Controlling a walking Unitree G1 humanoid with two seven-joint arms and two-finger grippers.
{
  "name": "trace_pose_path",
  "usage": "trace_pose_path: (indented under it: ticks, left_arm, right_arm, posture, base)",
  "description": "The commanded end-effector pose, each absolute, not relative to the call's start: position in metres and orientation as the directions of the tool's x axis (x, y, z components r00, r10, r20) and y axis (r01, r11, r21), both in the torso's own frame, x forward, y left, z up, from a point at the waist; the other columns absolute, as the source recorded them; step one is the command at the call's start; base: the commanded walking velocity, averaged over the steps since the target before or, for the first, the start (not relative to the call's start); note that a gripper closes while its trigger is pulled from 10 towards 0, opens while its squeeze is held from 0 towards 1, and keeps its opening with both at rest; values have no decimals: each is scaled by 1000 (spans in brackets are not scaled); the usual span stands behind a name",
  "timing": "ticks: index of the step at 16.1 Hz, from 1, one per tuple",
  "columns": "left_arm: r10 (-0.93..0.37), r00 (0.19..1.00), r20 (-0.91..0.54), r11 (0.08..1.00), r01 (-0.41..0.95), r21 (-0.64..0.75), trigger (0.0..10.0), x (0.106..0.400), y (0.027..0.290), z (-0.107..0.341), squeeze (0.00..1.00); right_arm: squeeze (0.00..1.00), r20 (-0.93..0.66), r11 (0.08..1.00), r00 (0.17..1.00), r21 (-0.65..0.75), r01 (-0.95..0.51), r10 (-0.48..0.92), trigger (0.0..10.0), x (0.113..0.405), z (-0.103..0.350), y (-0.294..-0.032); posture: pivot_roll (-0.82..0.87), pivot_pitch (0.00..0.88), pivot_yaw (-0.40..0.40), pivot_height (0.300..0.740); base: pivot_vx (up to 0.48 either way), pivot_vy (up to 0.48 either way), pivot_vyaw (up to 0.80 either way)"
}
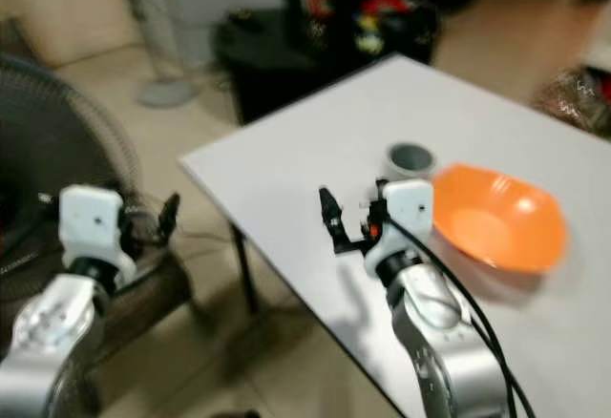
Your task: Setting the table
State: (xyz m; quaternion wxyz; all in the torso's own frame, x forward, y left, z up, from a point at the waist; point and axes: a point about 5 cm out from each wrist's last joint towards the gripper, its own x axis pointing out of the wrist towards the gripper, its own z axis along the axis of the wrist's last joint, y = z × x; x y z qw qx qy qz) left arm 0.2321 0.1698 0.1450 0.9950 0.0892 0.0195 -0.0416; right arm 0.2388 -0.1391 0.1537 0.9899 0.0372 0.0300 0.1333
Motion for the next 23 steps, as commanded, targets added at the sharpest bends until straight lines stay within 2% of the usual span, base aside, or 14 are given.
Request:
trace_pose_path:
  ticks: [1, 18, 21, 23]
  left_arm:
    - [-97, 995, -37, 976, 102, 191, 10000, 232, 168, 146, 0]
    - [-95, 995, -37, 977, 101, 186, 10000, 230, 169, 149, 0]
    - [-104, 994, -38, 978, 109, 179, 10000, 231, 168, 150, 0]
    - [-105, 994, -36, 977, 110, 181, 10000, 231, 169, 152, 0]
  right_arm:
    - [1000, -55, 965, 966, 85, -248, 253, 10000, 241, 154, -141]
    - [1000, -49, 955, 963, 147, -256, 266, 10000, 247, 147, -134]
    - [1000, -55, 959, 965, 141, -248, 258, 10000, 246, 145, -136]
    - [1000, -97, 963, 961, 106, -249, 259, 10000, 247, 140, -135]
  posture:
    - [92, 0, 58, 740]
    - [120, 0, 53, 740]
    - [120, 0, 54, 740]
    - [123, 0, 56, 740]
  base:
    - [0, 0, 800]
    - [0, 0, 800]
    - [0, 318, 800]
    - [0, 368, 0]
